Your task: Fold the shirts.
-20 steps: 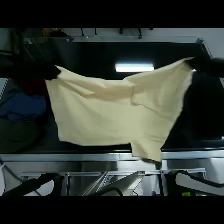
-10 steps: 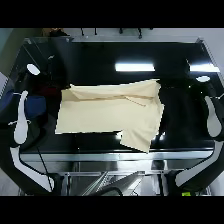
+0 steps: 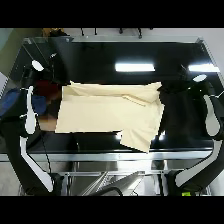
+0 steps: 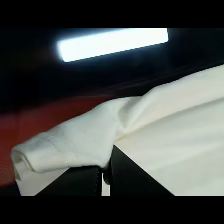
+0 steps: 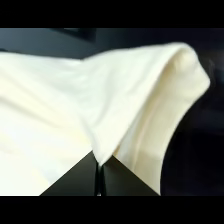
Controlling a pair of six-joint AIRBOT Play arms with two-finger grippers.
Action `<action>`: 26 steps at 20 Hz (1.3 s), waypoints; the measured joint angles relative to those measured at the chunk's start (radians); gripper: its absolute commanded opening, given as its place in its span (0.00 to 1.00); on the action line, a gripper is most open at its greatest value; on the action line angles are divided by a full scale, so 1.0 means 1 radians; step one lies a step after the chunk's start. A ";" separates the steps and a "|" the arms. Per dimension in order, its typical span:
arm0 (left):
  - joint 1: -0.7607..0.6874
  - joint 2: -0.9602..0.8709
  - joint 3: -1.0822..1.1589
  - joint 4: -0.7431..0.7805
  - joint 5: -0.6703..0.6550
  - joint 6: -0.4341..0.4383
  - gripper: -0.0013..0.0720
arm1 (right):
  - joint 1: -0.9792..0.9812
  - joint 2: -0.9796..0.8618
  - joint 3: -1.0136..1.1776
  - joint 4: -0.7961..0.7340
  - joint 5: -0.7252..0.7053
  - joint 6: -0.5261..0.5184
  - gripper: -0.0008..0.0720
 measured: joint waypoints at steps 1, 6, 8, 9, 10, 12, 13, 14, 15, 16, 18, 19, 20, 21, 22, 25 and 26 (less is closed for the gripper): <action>-0.001 -0.002 0.004 0.005 -0.002 0.000 0.03 | 0.007 0.002 -0.010 -0.016 -0.011 0.006 0.04; -0.007 -0.007 0.011 0.053 -0.011 -0.043 0.03 | 0.072 0.008 -0.032 -0.160 -0.091 0.089 0.04; -0.019 -0.008 0.012 0.116 -0.021 -0.085 0.03 | 0.113 0.010 -0.034 -0.253 -0.122 0.139 0.04; -0.029 -0.008 0.013 0.150 -0.025 -0.104 0.03 | 0.133 0.011 -0.034 -0.297 -0.138 0.163 0.04; -0.039 -0.008 0.013 0.180 -0.025 -0.121 0.03 | 0.149 0.014 -0.033 -0.336 -0.151 0.183 0.04; -0.058 -0.008 0.013 0.238 -0.026 -0.150 0.03 | 0.172 0.020 -0.029 -0.402 -0.171 0.215 0.04; -0.066 -0.008 0.013 0.263 -0.026 -0.159 0.03 | 0.180 0.024 -0.028 -0.426 -0.177 0.227 0.05; -0.072 -0.008 0.013 0.281 -0.025 -0.168 0.04 | 0.185 0.027 -0.028 -0.443 -0.180 0.235 0.20; -0.077 -0.008 0.013 0.295 -0.025 -0.174 0.04 | 0.188 0.031 -0.027 -0.460 -0.180 0.241 0.49; -0.079 -0.007 0.013 0.301 -0.026 -0.177 0.41 | 0.190 0.037 -0.027 -0.476 -0.180 0.246 0.58; -0.083 0.005 0.013 0.307 -0.036 -0.185 0.93 | 0.193 0.061 -0.027 -0.481 -0.176 0.255 0.58; -0.085 0.018 0.013 0.304 -0.043 -0.188 0.93 | 0.194 0.081 -0.027 -0.484 -0.171 0.259 0.58; -0.085 0.032 0.013 0.304 -0.051 -0.188 0.93 | 0.194 0.104 -0.027 -0.484 -0.165 0.263 0.58; -0.083 0.051 0.013 0.304 -0.062 -0.188 0.93 | 0.189 0.132 -0.026 -0.487 -0.160 0.274 0.58; -0.078 0.070 0.013 0.308 -0.076 -0.189 0.93 | 0.182 0.160 -0.026 -0.489 -0.149 0.286 0.58; -0.050 0.136 0.003 0.311 -0.155 -0.193 0.91 | 0.140 0.249 -0.035 -0.489 -0.064 0.314 0.58; -0.036 0.164 -0.023 0.306 -0.185 -0.198 0.91 | 0.121 0.278 -0.050 -0.492 -0.026 0.322 0.58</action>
